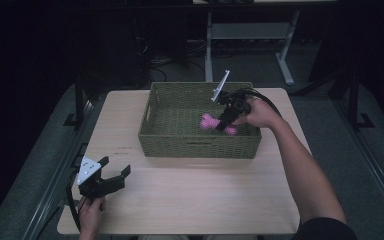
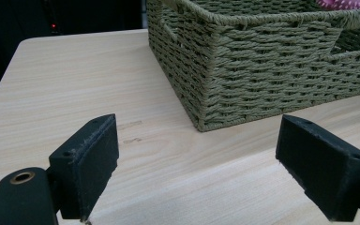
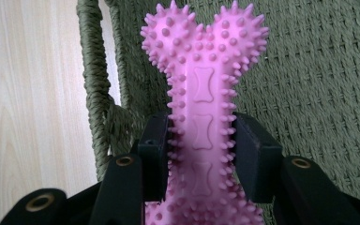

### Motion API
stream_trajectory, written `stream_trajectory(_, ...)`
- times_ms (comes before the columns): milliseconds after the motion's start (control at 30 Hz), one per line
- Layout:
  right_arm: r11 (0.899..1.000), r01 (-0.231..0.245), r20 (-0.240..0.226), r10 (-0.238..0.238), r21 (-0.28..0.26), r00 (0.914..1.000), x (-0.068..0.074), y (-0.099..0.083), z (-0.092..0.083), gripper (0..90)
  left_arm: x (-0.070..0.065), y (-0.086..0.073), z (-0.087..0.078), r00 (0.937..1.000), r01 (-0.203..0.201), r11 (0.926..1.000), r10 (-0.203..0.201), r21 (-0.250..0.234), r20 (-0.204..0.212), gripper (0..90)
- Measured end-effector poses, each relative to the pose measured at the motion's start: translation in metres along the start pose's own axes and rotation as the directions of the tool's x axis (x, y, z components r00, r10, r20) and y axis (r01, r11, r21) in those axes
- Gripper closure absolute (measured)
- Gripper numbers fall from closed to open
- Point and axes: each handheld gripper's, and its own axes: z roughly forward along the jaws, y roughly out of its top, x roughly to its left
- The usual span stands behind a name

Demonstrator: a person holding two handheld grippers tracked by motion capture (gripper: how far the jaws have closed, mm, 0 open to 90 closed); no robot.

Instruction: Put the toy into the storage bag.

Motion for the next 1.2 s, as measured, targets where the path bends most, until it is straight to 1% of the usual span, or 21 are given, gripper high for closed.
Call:
stream_trajectory(267,1.0,-0.003,-0.005,0.003,-0.003,1.0,0.002,0.002,0.002,58.1,-0.001,0.001,0.0,1.0,-0.007,1.0,0.007,-0.002,0.004,13.0)
stream_trajectory(333,1.0,-0.008,-0.006,0.008,0.009,0.9999,0.001,0.003,0.005,58.1,-0.001,0.001,-0.001,1.0,-0.006,1.0,0.006,-0.004,0.003,13.0)
stream_trajectory(400,1.0,-0.012,-0.005,0.012,0.009,0.9999,0.0,0.002,0.007,58.1,-0.001,0.001,-0.002,1.0,-0.006,1.0,0.006,-0.006,0.004,13.0)
stream_trajectory(467,1.0,-0.023,-0.013,0.023,0.003,0.9997,-0.002,-0.001,0.01,58.1,-0.001,0.001,-0.002,1.0,-0.005,0.9999,0.005,-0.01,0.004,13.0)
stream_trajectory(567,0.999,-0.037,-0.014,0.037,0.017,0.9992,-0.005,-0.005,0.016,58.1,0.0,0.0,-0.002,1.0,-0.001,1.0,0.001,-0.007,0.002,13.0)
stream_trajectory(700,0.999,-0.048,-0.018,0.048,0.022,0.9987,-0.008,-0.009,0.022,58.1,0.001,0.001,-0.001,1.0,0.0,1.0,0.0,-0.008,0.001,13.0)
stream_trajectory(800,0.998,-0.049,-0.014,0.05,0.035,0.9987,-0.009,-0.009,0.025,58.1,0.001,0.001,-0.001,1.0,0.001,1.0,-0.001,-0.008,0.0,13.0)
stream_trajectory(833,0.998,-0.049,-0.02,0.05,0.04,0.9985,-0.01,-0.009,0.028,58.1,0.0,0.0,-0.001,1.0,-0.001,1.0,0.001,-0.007,0.001,13.0)
stream_trajectory(867,0.998,-0.05,-0.015,0.051,0.044,0.9986,-0.009,-0.009,0.029,58.1,0.0,0.0,-0.001,1.0,-0.001,1.0,0.001,-0.007,0.001,13.0)
stream_trajectory(1200,0.997,-0.062,-0.021,0.063,0.054,0.9978,-0.012,-0.009,0.038,57.9,0.002,0.0,-0.002,1.0,0.003,1.0,-0.003,-0.009,-0.001,13.0)
